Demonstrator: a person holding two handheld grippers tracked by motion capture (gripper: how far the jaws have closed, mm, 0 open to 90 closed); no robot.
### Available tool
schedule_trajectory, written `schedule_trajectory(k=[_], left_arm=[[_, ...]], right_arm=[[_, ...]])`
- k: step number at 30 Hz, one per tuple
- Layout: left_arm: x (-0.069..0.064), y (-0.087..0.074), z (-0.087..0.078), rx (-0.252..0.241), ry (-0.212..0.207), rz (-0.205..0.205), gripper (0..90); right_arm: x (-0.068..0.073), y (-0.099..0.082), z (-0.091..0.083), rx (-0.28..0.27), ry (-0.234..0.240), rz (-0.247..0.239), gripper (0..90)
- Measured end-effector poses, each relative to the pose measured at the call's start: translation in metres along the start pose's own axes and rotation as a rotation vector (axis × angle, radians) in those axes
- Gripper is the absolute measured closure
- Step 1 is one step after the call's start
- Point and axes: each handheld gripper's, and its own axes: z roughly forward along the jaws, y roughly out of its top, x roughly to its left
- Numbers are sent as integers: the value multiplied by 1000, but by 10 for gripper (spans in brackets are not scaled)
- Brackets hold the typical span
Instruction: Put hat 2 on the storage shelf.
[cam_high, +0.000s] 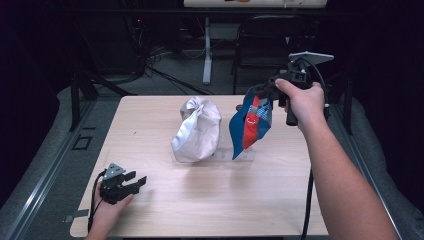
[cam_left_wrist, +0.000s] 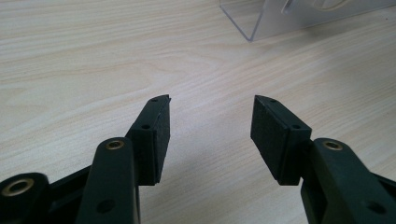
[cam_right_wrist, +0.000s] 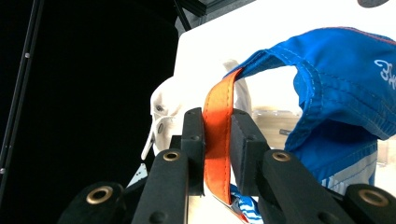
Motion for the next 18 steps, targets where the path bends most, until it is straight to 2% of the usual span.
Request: schedule_trajectory(k=[2, 5, 12, 13, 18], left_arm=[[0, 0, 0, -1, 0, 0, 480], [0, 0, 0, 1, -1, -3, 480], [0, 0, 1, 3, -4, -1, 480], [0, 1, 0, 17, -4, 2, 479], [0, 0, 0, 8, -3, 1, 480]], right_arm=[[0, -1, 5, 8, 3, 2, 775], [0, 0, 7, -9, 3, 12, 775], [-3, 7, -3, -70, -12, 40, 776], [-3, 8, -4, -77, -5, 46, 775], [-6, 10, 3, -41, -21, 48, 775]])
